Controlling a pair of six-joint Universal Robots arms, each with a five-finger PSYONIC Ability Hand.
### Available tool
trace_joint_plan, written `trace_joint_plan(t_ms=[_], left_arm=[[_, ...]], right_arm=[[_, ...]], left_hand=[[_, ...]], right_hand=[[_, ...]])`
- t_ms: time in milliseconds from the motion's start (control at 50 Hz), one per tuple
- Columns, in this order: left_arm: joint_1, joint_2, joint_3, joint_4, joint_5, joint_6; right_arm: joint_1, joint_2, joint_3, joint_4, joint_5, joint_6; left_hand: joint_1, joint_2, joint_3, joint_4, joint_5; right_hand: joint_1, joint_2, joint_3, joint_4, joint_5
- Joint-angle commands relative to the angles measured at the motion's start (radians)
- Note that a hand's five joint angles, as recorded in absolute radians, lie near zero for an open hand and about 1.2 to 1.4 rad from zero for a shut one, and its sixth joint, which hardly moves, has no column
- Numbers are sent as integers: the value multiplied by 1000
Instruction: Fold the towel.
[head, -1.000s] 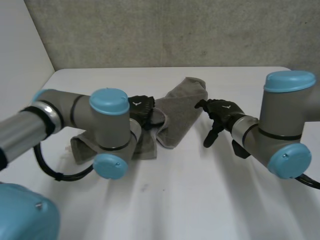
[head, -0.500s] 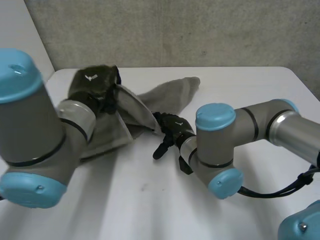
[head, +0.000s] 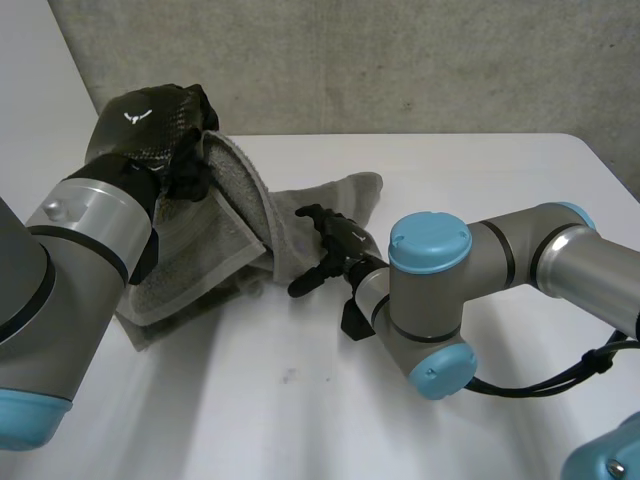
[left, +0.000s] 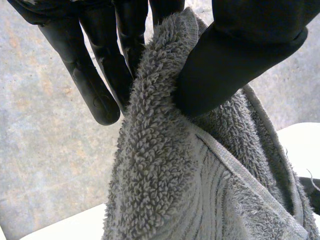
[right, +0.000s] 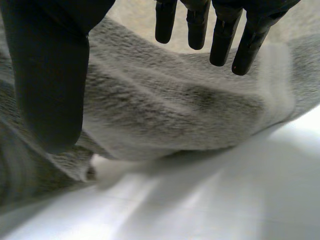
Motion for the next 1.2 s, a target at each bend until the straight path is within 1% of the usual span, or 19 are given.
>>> trace_joint_plan(t_ms=[20, 40, 60, 100, 140, 280, 360, 380, 440, 480, 500, 600, 700, 820, 880, 1000, 1100, 1140, 1200], left_arm=[[-10, 16, 1, 0, -1, -2], [-10, 22, -2, 0, -1, -2], [-10, 22, -2, 0, -1, -2], [-2, 22, -2, 0, -4, -3], [1, 21, -2, -1, -4, -3], [37, 18, -13, 0, -5, 0], [112, 7, -45, 0, 13, 7], [113, 7, -45, 0, 13, 7], [114, -9, -71, -3, 15, 7], [99, -48, -111, -3, 21, 7], [99, -48, -111, -3, 21, 7], [64, -117, -158, -4, 61, 7], [39, -206, -211, -6, 94, 12], [37, -266, -201, -4, 94, 26], [41, -298, -174, 3, 93, 55], [57, -363, -15, 23, 91, 176], [76, -430, 196, 95, 91, 296], [87, -449, 282, 122, 94, 326], [108, -458, 437, 183, 97, 359]], right_arm=[[14, -25, 17, -9, -42, 77], [17, -19, 6, -11, -42, 85], [17, -19, 6, -11, -42, 85], [17, 1, -16, -11, -37, 86], [17, 7, -17, -11, -31, 83], [-60, -63, 3, -6, 7, -26], [-162, -228, 42, -8, 32, -320], [-182, -282, 52, -5, 21, -439], [-186, -325, 58, 3, -1, -547], [-187, -411, 69, 42, -57, -739], [-187, -411, 69, 43, -57, -740], [-187, -470, 72, 320, -77, -1079], [-190, -491, 108, 472, -41, -1254], [-196, -465, 178, 543, -24, -1342], [-198, -387, 188, 549, -22, -1371], [-201, -241, 58, 500, -2, -1366], [-218, -210, -108, 285, 61, -1325], [-230, -255, -146, 41, 70, -1261], [-232, -302, -137, -95, 65, -1222]], left_hand=[[224, 187, 195, 180, 201], [224, 187, 195, 180, 201], [224, 187, 195, 180, 201], [224, 187, 195, 180, 201], [224, 187, 195, 180, 201], [224, 187, 195, 180, 201], [224, 187, 195, 180, 201], [224, 187, 195, 180, 201], [224, 187, 195, 180, 201], [224, 187, 195, 180, 201], [224, 187, 195, 180, 201], [224, 187, 195, 180, 201], [224, 187, 195, 180, 201], [224, 187, 195, 180, 201], [224, 187, 195, 180, 201], [224, 187, 195, 180, 201], [224, 187, 195, 180, 201], [224, 187, 195, 180, 201], [224, 187, 195, 180, 201]], right_hand=[[20, 7, 16, 1, -13], [321, 308, 317, 302, 288], [324, 311, 320, 305, 291], [1054, 1041, 1050, 1035, 1021], [1185, 1172, 1181, 1166, 1152], [1187, 1173, 1182, 1167, 1153], [1187, 1173, 1182, 1167, 1153], [1187, 1173, 1182, 1167, 1153], [1187, 1173, 1182, 1167, 1153], [1187, 1173, 1182, 1167, 1153], [1187, 1173, 1182, 1167, 1153], [1187, 1173, 1182, 1167, 1153], [1187, 1173, 1182, 1167, 1153], [1187, 1173, 1182, 1167, 1153], [1187, 1173, 1182, 1167, 1153], [1187, 1173, 1182, 1167, 1153], [1187, 1173, 1182, 1167, 1153], [1187, 1173, 1182, 1167, 1153], [1187, 1173, 1182, 1167, 1153]])
